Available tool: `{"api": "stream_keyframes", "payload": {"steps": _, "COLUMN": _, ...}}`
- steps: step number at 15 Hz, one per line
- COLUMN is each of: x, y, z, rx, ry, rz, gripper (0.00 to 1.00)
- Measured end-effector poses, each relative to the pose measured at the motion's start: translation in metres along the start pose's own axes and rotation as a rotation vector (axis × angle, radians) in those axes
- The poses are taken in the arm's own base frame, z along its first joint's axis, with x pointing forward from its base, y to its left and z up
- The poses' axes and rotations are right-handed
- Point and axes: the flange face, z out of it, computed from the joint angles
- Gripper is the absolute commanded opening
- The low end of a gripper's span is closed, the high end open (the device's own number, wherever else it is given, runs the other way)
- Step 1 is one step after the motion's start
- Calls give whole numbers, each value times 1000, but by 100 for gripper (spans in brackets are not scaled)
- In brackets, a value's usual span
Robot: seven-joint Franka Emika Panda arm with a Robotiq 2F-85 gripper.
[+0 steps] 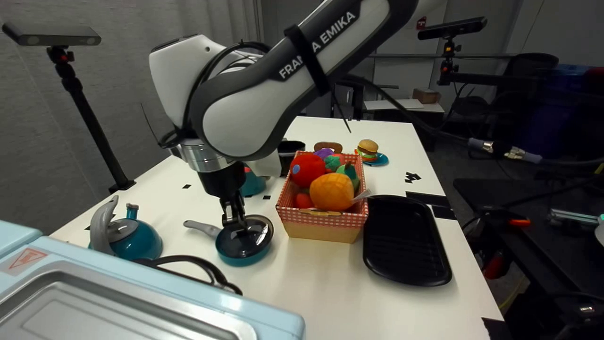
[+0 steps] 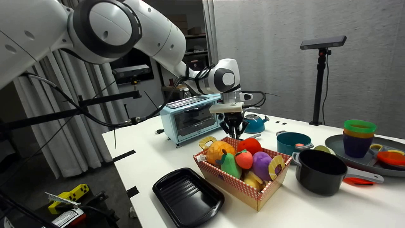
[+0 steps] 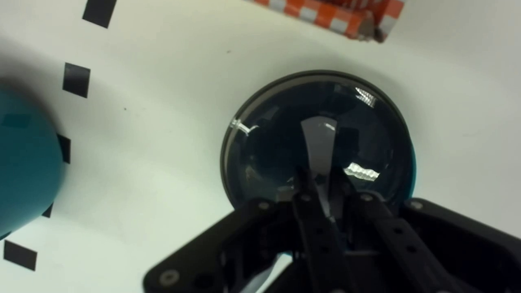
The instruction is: Move the lid from the blue pan to the black pot
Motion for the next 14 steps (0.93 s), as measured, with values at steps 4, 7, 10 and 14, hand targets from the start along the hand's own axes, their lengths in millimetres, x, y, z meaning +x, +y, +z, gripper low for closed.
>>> {"api": "stream_keyframes", "payload": {"steps": 4, "x": 3, "y": 4, "z": -15, "rx": -8, "ry": 23, "rz": 4, "gripper": 4}}
{"api": "stream_keyframes", "payload": {"steps": 7, "x": 2, "y": 13, "z": -60, "rx": -24, "ry": 72, "rz": 16, "gripper": 4}}
{"api": "stream_keyframes", "payload": {"steps": 10, "x": -6, "y": 22, "z": -99, "rx": -37, "ry": 105, "rz": 28, "gripper": 4}}
{"api": "stream_keyframes", "payload": {"steps": 14, "x": -26, "y": 45, "z": -133, "rx": -48, "ry": 126, "rz": 77, "gripper": 4}}
